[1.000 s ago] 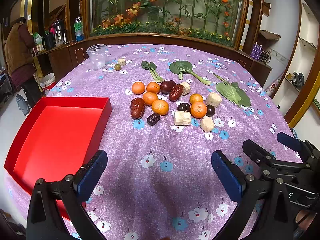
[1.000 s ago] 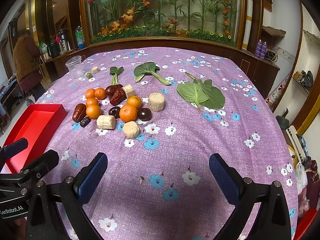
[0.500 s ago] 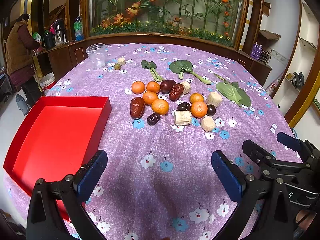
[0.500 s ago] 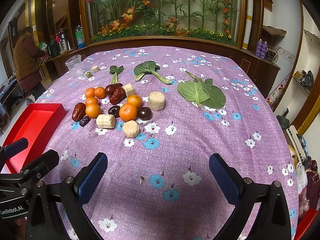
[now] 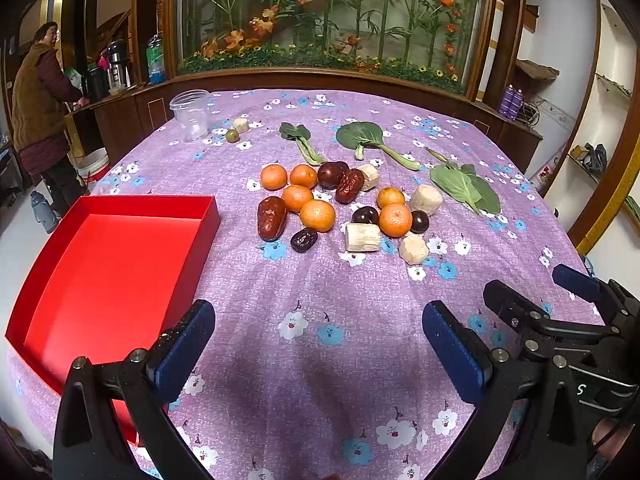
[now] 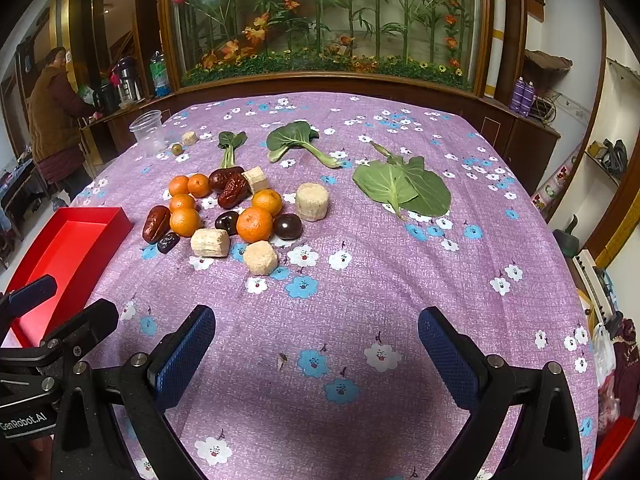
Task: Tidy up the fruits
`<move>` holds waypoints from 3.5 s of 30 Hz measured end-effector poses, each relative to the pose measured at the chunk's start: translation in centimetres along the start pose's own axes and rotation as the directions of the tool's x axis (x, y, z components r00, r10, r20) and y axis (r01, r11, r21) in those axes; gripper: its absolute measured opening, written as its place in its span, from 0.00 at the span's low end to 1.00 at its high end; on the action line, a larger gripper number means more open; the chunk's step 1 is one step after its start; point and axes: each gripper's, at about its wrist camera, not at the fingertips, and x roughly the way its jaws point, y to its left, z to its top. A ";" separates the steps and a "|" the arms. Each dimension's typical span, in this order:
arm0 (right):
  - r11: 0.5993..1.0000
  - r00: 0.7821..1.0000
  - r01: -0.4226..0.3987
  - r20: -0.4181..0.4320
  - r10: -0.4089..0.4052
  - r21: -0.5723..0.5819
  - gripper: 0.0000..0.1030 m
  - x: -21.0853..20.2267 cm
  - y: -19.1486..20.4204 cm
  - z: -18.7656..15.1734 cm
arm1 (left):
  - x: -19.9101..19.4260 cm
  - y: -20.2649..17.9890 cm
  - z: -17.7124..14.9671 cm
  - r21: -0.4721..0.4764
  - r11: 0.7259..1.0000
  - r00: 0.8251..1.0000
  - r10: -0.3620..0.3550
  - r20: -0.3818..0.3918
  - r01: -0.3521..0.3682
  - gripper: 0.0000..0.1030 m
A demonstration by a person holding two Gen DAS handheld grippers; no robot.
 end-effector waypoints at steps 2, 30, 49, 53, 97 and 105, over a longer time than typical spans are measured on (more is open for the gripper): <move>1.000 1.000 0.001 0.000 -0.001 0.000 1.00 0.1 0.0 0.0 | 0.2 -0.3 0.0 0.004 1.000 1.000 -0.005 -0.001 0.005 1.00; 0.976 0.981 -0.184 -0.092 0.173 -0.121 0.64 8.0 2.6 2.2 | 4.1 3.5 -0.6 0.025 0.985 0.984 -0.172 -0.048 0.173 0.65; 0.956 0.961 -0.267 -0.107 0.255 -0.118 0.30 11.3 2.4 3.5 | 10.4 2.5 3.2 0.028 0.981 0.971 -0.184 -0.149 0.190 0.27; 0.950 0.951 -0.301 -0.104 0.292 -0.082 0.30 11.3 1.8 3.6 | 11.0 2.6 3.7 0.027 0.986 0.979 -0.157 -0.132 0.162 0.27; 0.946 0.953 -0.302 -0.057 0.297 -0.115 0.30 6.2 2.6 2.5 | 3.8 4.5 2.0 -0.021 0.995 0.995 -0.096 -0.006 0.095 0.16; 0.926 0.941 -0.335 -0.017 0.338 -0.172 0.31 3.3 5.7 2.3 | -0.2 7.3 1.2 -0.082 0.994 0.996 -0.062 0.061 0.067 0.16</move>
